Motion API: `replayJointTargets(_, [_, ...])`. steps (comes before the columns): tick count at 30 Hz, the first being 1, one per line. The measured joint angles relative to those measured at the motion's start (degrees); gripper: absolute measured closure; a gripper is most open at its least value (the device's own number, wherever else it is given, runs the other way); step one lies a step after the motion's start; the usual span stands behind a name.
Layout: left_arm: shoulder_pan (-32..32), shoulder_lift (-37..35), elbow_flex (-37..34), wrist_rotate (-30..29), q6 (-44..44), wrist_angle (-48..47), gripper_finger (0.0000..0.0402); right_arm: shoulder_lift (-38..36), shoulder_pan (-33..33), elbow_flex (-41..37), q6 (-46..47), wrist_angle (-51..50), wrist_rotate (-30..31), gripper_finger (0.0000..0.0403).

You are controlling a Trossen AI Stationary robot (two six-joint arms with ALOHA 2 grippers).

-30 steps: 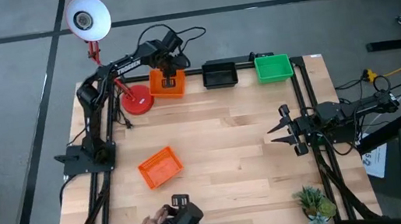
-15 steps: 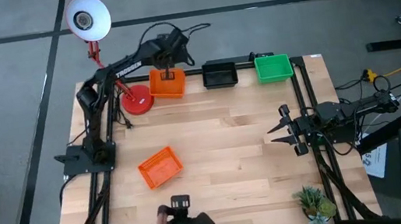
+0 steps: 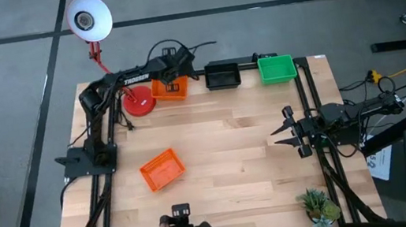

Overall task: Stack baskets by color
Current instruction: Stack the middle orange bin on top of the top orange bin

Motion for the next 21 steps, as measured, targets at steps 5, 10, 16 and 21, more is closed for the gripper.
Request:
replayJointTargets(5, [0.6, 0.2, -2.3, 0.8, -1.2, 0.9, 0.0401, 0.0, 0.0, 0.0, 0.0, 0.0, 0.0, 0.026])
replayJointTargets(10, [0.3, -0.2, -1.7, -1.2, -1.4, 2.4, 0.0401, 0.0, 0.0, 0.0, 0.0, 0.0, 0.0, 0.026])
replayJointTargets(16, [-3.5, -2.7, 4.6, 8.8, -8.4, -14.2, 0.0401, 0.0, 0.0, 0.0, 0.0, 0.0, 0.0, 0.026])
replayJointTargets(21, [-6.7, -3.5, 6.4, 30.6, -17.2, -32.8, 0.0401, 0.0, 0.0, 0.0, 0.0, 0.0, 0.0, 0.026])
